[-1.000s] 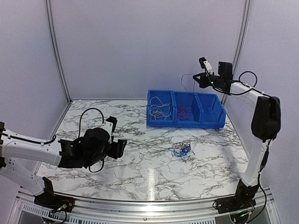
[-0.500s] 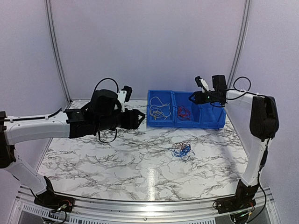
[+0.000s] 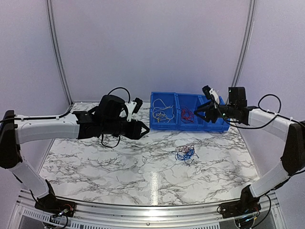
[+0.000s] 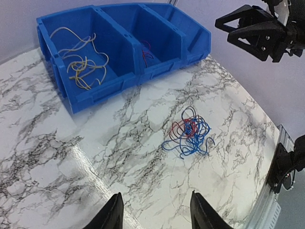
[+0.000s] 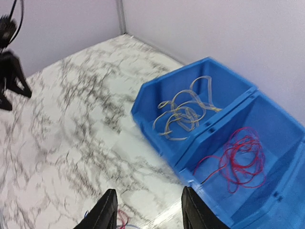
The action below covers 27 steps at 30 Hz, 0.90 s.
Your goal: Untangle the cables
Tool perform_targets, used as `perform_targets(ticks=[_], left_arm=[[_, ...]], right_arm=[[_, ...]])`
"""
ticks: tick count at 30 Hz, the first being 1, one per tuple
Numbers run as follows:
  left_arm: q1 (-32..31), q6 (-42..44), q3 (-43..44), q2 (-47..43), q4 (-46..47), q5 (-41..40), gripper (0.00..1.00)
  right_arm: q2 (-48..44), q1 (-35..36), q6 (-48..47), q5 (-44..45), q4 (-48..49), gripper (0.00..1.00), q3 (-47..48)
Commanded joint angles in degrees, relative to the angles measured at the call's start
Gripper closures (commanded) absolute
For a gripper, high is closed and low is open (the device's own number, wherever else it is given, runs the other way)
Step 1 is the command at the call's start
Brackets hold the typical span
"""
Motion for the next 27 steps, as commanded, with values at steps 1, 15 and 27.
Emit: perform_targets(ticks=[1, 15, 27], left_arm=[[0.3, 4.1, 0.4, 4.1, -1.1, 8.4, 0.52], [0.3, 7.3, 0.2, 9.2, 3.1, 8.4, 0.54], [0.3, 7.9, -2.7, 4.3, 5.1, -2.3, 0.45]], right_arm=[[-0.3, 3.8, -10.6, -4.8, -4.6, 0.56, -5.1], [1.0, 4.1, -29.5, 0.5, -13.1, 0.64, -10.7], [9.6, 6.4, -30.0, 2.9, -18.6, 0.58, -6.1]])
